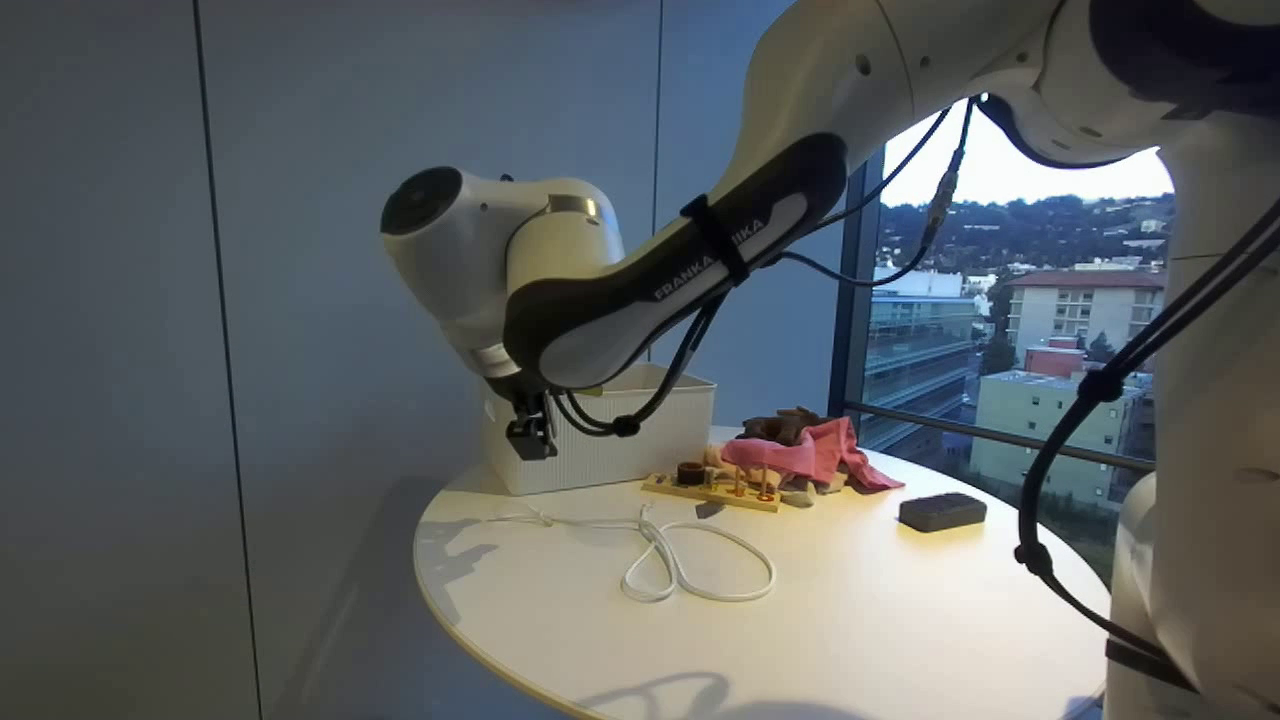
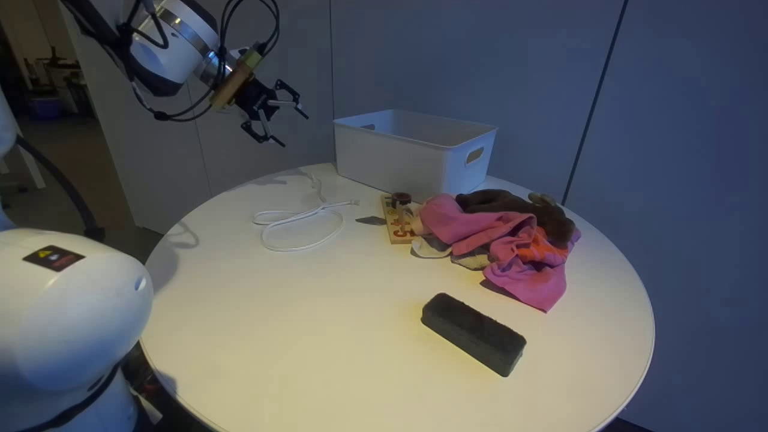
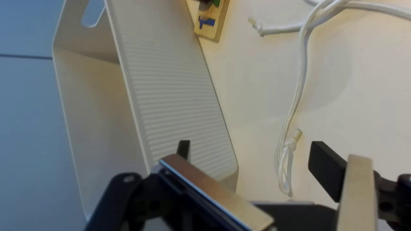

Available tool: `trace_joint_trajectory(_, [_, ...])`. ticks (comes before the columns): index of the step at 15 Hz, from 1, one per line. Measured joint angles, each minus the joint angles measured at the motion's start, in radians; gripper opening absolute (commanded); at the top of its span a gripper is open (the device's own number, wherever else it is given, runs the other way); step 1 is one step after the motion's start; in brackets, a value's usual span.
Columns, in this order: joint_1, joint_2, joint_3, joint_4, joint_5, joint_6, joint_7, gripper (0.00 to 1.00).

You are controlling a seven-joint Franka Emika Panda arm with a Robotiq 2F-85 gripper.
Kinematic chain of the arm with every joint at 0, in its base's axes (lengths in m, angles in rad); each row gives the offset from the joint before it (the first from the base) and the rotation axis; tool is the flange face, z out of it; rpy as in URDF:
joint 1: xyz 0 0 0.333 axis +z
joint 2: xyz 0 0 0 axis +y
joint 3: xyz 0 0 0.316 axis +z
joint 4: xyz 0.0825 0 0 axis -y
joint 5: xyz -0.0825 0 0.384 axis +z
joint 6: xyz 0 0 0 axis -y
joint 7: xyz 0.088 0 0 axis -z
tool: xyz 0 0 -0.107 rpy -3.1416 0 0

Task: Move the ends of the shoelace to either side

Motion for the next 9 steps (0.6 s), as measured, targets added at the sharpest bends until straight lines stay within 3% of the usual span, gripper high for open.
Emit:
trace_joint_trajectory(3, [-0.006, -0.058, -0.034, -0.003, 0.149, -0.065, 0.000, 1.00])
trace_joint_trajectory(9, [-0.083, -0.088, -0.155, -0.016, 0.394, -0.068, 0.001, 1.00])
